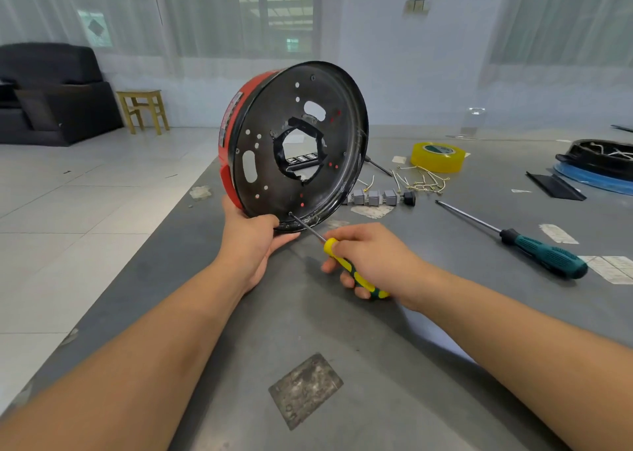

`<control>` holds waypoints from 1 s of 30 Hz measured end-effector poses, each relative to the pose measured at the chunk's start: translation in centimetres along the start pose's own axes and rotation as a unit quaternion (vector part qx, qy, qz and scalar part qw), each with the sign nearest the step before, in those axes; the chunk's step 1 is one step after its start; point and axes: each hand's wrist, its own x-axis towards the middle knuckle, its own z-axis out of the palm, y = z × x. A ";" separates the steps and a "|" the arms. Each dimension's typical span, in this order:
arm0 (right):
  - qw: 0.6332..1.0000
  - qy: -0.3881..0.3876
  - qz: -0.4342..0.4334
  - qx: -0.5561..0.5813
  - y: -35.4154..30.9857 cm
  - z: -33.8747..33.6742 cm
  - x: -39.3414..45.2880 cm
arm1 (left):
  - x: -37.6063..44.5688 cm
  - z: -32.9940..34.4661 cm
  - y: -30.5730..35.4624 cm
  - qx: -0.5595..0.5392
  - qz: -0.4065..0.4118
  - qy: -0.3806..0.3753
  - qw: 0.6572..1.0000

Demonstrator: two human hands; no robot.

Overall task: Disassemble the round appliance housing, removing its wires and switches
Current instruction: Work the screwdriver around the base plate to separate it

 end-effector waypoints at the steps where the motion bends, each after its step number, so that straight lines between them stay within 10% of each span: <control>1: 0.991 0.032 -0.055 -0.119 0.1 0.1 -0.1 | 0.0 0.0 0.0 0.003 0.000 0.001 1.000; 5: 0.799 0.129 -0.212 -0.548 1.2 1.1 -0.9 | 0.0 0.2 -0.1 0.005 0.007 0.011 1.000; 9: 0.685 0.162 -0.262 -0.660 0.9 1.4 -1.6 | 0.1 0.1 -0.3 -0.005 0.007 0.029 1.000; 12: 0.716 0.180 -0.260 -0.623 0.6 1.5 -1.4 | 0.0 -0.1 -0.4 -0.007 0.011 0.042 0.999; 16: 0.850 0.188 -0.202 -0.448 -0.5 0.6 -0.7 | 0.1 0.0 -0.5 -0.018 0.013 0.062 0.998; 20: 0.984 0.130 -0.090 -0.076 -2.1 -1.1 0.1 | 0.1 0.1 -0.4 -0.013 0.012 0.079 0.997; 25: 0.950 0.130 -0.066 0.277 -1.9 -1.7 0.4 | 0.7 -0.2 -0.4 -0.043 -0.009 0.096 0.994; 30: 0.944 0.173 -0.155 0.234 -0.7 -1.0 0.4 | 1.0 -0.4 -0.4 -0.048 -0.022 0.102 0.993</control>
